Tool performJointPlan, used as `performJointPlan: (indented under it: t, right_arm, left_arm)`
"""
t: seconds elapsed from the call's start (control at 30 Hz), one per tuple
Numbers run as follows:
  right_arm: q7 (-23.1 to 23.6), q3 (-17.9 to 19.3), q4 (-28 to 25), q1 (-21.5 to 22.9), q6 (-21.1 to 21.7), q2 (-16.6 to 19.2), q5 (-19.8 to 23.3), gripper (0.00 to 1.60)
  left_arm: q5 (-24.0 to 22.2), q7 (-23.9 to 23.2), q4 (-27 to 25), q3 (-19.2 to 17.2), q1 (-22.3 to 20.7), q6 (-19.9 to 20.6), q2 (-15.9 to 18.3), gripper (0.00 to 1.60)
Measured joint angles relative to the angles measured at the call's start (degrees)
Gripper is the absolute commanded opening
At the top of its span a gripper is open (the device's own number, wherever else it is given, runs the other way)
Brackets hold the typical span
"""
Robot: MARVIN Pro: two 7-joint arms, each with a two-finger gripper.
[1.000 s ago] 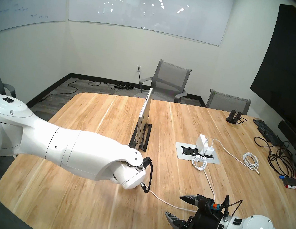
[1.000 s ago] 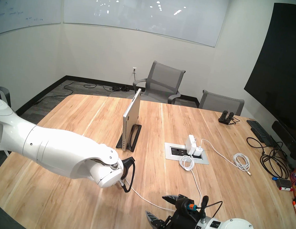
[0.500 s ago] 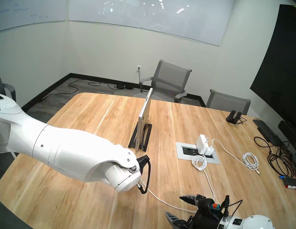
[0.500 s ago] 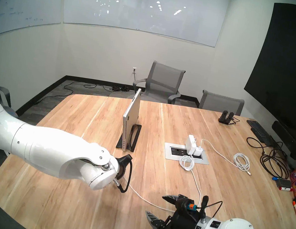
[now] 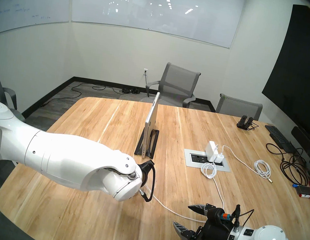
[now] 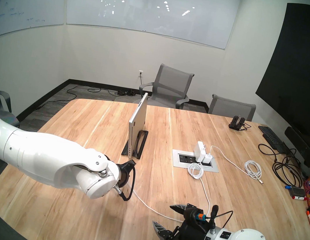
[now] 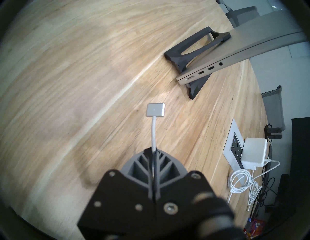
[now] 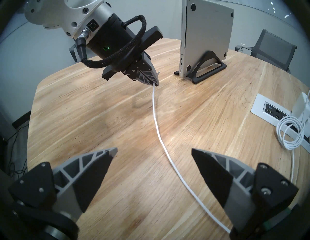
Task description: Plug the charging cable into the port of a MacBook
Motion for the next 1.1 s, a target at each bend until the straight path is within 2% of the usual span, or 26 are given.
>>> performJointPlan:
  t: [1.1]
  right_arm:
    - [0.17, 0.05, 0.0, 0.06, -0.05, -0.19, -0.18, 1.6]
  left_arm:
    - [1.24, -12.09, -4.82, -0.13, 2.42, 8.6, 11.85, 0.0]
